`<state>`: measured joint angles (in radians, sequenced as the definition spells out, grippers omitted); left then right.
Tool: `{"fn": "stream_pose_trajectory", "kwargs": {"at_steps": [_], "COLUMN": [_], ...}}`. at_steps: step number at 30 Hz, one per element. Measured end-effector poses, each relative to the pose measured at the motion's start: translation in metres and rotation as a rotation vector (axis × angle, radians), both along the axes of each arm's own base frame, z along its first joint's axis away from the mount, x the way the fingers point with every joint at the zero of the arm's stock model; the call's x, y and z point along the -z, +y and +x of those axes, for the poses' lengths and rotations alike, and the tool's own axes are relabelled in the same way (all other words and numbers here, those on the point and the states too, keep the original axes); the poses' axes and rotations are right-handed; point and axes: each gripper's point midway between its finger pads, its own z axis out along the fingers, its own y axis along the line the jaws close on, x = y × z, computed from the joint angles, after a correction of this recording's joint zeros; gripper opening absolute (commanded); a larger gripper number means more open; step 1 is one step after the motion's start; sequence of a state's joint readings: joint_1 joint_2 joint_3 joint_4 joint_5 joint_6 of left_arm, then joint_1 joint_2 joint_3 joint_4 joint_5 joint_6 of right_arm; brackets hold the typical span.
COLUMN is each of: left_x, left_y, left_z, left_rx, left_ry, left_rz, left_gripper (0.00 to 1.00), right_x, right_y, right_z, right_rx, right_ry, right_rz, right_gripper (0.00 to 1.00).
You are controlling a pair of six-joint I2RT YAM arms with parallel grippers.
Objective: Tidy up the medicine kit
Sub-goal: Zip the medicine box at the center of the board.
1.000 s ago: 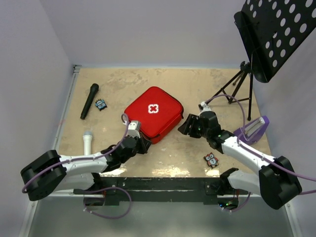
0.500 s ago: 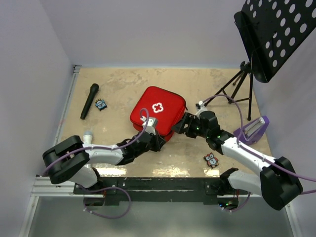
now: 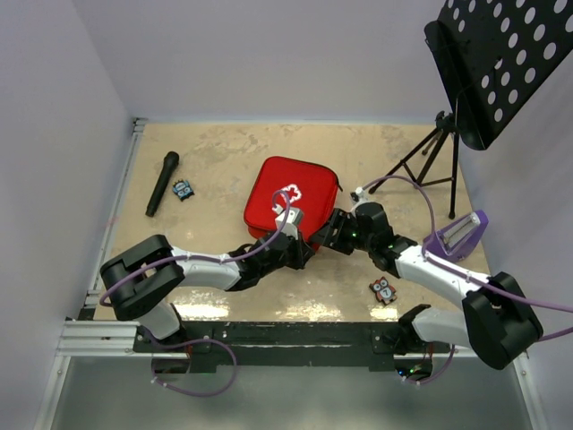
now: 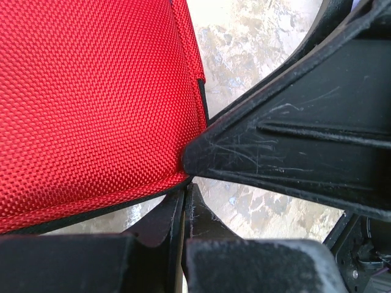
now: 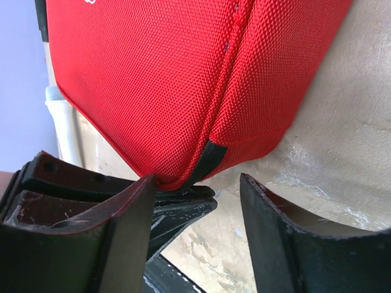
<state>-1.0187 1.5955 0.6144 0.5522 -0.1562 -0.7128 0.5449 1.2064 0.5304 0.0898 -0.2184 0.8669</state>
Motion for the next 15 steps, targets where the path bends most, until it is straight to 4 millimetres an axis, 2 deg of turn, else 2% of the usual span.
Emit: {"fn": "stream_pose_trajectory", "kwargs": {"at_steps": [7, 9, 14, 15], "left_x": [-0.0002, 0.0005, 0.0024, 0.0031], "left_y": [-0.0006, -0.0002, 0.0039, 0.0050], "left_z": [-0.0007, -0.0009, 0.0020, 0.0026], "left_rx": [0.002, 0.001, -0.018, -0.023], "left_ry": [-0.002, -0.002, -0.010, -0.010], "left_rz": [-0.002, -0.003, 0.000, 0.001], "left_gripper": [0.00, 0.00, 0.00, 0.00], "right_x": [-0.0007, 0.0014, 0.0015, 0.0016], "right_y": [0.0030, 0.0049, 0.0089, 0.0094], "right_z": [0.0036, 0.0049, 0.0088, 0.0092], "right_rx": [0.030, 0.034, 0.060, 0.065], "right_ry": [0.010, 0.018, 0.038, 0.041], "right_rz": [0.021, 0.027, 0.062, 0.069], "right_gripper": [0.44, 0.37, 0.12, 0.04]}}
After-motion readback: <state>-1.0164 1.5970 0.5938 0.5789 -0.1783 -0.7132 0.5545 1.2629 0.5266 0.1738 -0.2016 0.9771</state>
